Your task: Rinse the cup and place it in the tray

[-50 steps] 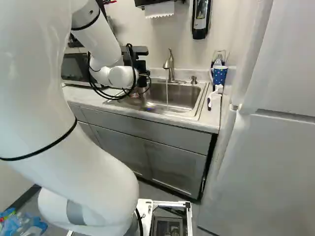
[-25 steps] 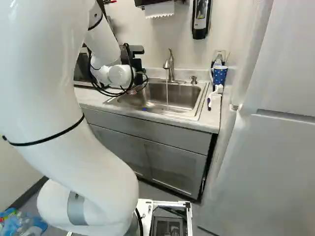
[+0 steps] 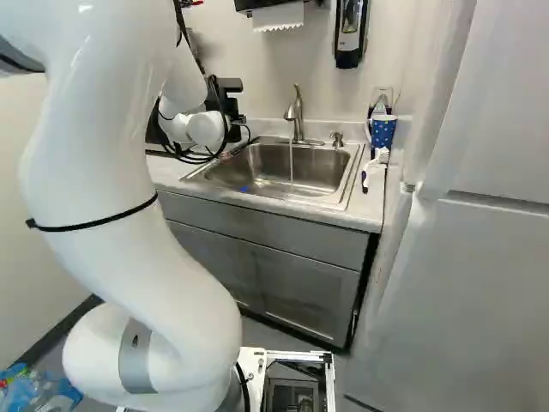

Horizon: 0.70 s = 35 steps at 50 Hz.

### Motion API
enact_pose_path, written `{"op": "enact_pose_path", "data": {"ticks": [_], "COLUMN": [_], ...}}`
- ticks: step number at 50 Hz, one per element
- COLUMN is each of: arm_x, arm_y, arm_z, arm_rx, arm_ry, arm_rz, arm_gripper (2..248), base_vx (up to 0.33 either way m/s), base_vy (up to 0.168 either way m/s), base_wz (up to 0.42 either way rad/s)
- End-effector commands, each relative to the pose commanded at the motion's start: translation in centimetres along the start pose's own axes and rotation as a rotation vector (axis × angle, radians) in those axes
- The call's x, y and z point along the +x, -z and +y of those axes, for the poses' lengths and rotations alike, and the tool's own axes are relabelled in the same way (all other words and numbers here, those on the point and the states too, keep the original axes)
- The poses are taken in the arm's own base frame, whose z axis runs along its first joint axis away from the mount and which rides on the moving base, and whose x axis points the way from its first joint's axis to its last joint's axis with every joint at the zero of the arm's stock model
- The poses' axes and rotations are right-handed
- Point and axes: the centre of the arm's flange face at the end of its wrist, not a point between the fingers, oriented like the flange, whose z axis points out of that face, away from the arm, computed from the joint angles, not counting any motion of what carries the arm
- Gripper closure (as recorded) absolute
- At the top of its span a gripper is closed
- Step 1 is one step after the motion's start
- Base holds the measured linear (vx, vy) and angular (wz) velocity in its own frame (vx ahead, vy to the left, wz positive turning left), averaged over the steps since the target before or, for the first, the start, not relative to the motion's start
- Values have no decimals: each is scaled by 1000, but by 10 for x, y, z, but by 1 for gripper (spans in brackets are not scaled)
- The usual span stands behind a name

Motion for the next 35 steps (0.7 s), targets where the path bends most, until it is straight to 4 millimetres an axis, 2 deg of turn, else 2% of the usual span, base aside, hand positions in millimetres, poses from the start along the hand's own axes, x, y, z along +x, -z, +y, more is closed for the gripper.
{"op": "enact_pose_path", "data": {"ticks": [24,35], "arm_x": [0,-8], "arm_y": [-43,-66], "arm_z": [-26,-36], "arm_rx": [44,58], "arm_ry": [5,7], "arm_rz": [12,6], "arm_gripper": [124,124], "base_vx": [0,0], "base_vy": [0,0], "base_wz": [0,0]}}
